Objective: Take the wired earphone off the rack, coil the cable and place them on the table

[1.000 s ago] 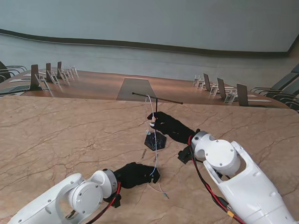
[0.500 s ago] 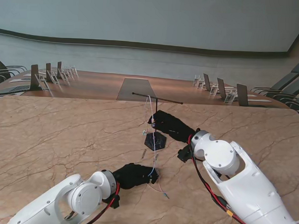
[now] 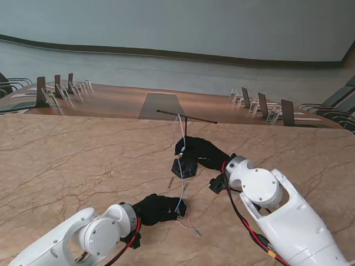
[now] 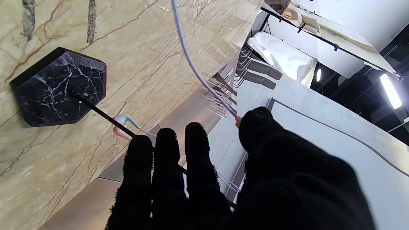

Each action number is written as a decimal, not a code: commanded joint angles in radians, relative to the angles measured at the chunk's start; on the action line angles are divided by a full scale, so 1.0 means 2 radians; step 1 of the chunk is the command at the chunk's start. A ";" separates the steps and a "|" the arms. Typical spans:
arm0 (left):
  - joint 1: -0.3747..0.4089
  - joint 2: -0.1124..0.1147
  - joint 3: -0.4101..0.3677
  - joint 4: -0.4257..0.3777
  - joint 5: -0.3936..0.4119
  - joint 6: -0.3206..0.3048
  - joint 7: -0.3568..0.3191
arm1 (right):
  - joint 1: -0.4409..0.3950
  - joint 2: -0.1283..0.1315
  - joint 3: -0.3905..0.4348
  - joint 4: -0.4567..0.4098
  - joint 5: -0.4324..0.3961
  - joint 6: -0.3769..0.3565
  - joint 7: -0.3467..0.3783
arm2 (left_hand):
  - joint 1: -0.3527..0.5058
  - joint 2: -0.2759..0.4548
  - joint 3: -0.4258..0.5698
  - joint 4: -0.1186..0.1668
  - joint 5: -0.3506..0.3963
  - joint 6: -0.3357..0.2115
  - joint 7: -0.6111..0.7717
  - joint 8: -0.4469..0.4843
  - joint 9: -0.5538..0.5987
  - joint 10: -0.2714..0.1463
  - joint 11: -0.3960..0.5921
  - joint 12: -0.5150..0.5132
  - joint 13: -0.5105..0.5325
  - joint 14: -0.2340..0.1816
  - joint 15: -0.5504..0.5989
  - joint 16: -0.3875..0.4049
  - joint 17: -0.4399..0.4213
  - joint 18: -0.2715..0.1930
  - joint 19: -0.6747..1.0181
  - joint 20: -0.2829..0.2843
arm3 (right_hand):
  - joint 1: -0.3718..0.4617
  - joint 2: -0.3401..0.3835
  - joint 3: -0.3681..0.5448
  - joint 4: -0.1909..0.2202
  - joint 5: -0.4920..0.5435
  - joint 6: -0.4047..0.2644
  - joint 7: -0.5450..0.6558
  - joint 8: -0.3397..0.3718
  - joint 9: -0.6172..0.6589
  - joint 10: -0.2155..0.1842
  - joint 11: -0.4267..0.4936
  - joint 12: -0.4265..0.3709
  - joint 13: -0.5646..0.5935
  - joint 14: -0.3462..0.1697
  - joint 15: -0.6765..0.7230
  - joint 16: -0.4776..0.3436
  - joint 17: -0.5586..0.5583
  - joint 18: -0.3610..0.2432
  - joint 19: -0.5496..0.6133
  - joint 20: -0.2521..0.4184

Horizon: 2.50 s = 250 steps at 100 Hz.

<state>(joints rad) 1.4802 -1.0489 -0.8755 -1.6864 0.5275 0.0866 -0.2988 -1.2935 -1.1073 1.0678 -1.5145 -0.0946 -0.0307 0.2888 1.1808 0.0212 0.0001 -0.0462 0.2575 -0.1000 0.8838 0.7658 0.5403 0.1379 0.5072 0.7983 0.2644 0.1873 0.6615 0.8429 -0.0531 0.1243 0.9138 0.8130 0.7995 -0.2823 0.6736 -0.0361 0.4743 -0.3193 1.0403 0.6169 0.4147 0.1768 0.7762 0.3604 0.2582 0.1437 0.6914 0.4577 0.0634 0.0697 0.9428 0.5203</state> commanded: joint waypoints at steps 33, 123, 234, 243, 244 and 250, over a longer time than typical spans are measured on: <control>0.015 0.001 -0.016 -0.007 0.003 0.000 -0.002 | -0.002 0.001 0.002 -0.004 -0.005 -0.006 0.009 | -0.224 -0.034 -0.004 0.008 -0.046 0.057 -0.201 -0.112 -0.098 -0.024 -0.080 -0.121 -0.065 -0.051 -0.140 -0.102 -0.012 -0.018 -0.212 -0.045 | -0.005 -0.015 0.078 0.009 0.088 0.025 0.060 0.065 0.054 -0.012 -0.018 0.004 0.020 -0.008 -0.013 -0.011 0.006 -0.006 0.019 -0.012; 0.035 -0.008 -0.070 -0.014 -0.009 -0.007 0.031 | -0.028 0.021 0.011 -0.027 -0.036 -0.010 0.062 | -0.276 0.015 -0.011 0.006 -0.046 0.085 -0.260 -0.153 -0.150 -0.042 -0.146 -0.194 -0.097 -0.088 -0.262 -0.185 -0.015 -0.036 -0.361 -0.045 | -0.010 -0.048 0.145 0.021 0.133 0.073 0.074 0.070 0.136 0.030 0.000 0.008 0.067 0.000 0.012 -0.010 0.031 -0.001 0.050 -0.026; 0.002 -0.024 -0.081 0.000 -0.070 -0.028 0.067 | -0.068 0.032 0.016 -0.053 -0.056 -0.002 0.085 | -0.301 0.032 -0.014 0.005 -0.023 0.073 -0.258 -0.162 -0.119 -0.018 -0.154 -0.203 -0.076 -0.057 -0.269 -0.201 -0.008 -0.015 -0.361 -0.054 | -0.022 -0.073 0.186 0.027 0.154 0.087 0.077 0.073 0.160 0.048 0.013 0.009 0.087 0.011 0.026 -0.004 0.042 0.012 0.072 -0.035; 0.000 -0.024 -0.081 0.000 -0.072 -0.030 0.064 | -0.070 0.032 0.016 -0.055 -0.057 -0.002 0.087 | -0.306 0.035 -0.015 0.005 -0.024 0.074 -0.261 -0.164 -0.116 -0.018 -0.155 -0.203 -0.073 -0.056 -0.267 -0.201 -0.004 -0.013 -0.360 -0.053 | -0.023 -0.073 0.187 0.028 0.155 0.087 0.077 0.072 0.161 0.049 0.014 0.009 0.088 0.012 0.027 -0.004 0.043 0.013 0.073 -0.036; -0.001 -0.025 -0.081 0.000 -0.073 -0.030 0.066 | -0.070 0.032 0.016 -0.055 -0.057 -0.002 0.087 | -0.305 0.033 -0.014 0.005 -0.021 0.076 -0.261 -0.164 -0.110 -0.015 -0.153 -0.202 -0.072 -0.055 -0.267 -0.201 -0.003 -0.012 -0.360 -0.053 | -0.023 -0.073 0.187 0.028 0.155 0.087 0.077 0.072 0.161 0.049 0.014 0.009 0.088 0.012 0.027 -0.004 0.043 0.013 0.073 -0.036; -0.003 -0.027 -0.079 0.003 -0.079 -0.032 0.072 | -0.071 0.033 0.016 -0.056 -0.058 -0.002 0.089 | -0.309 0.034 -0.015 0.005 -0.018 0.080 -0.263 -0.165 -0.104 -0.013 -0.152 -0.202 -0.070 -0.053 -0.266 -0.201 -0.002 -0.009 -0.360 -0.053 | -0.023 -0.075 0.188 0.028 0.155 0.087 0.078 0.072 0.161 0.050 0.015 0.010 0.089 0.012 0.027 -0.004 0.043 0.014 0.074 -0.036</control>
<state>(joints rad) 1.4766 -1.0919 -1.0362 -1.6828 0.3821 0.0300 -0.1658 -1.4263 -1.0416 1.1017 -1.6174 -0.2076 -0.0361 0.4612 0.6098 0.0473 -0.0114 -0.0428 0.2056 0.0609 0.3927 0.4512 0.3130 0.1052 0.2203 0.3951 0.1165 0.0805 0.1294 0.4563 -0.0617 0.1046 0.1925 0.6916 0.7569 -0.4577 1.0061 -0.0336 0.6500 -0.1049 1.0089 0.7013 0.7154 0.2417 0.7820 0.3615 0.4051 0.1633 0.7182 0.4404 0.1394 0.0952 1.0464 0.4605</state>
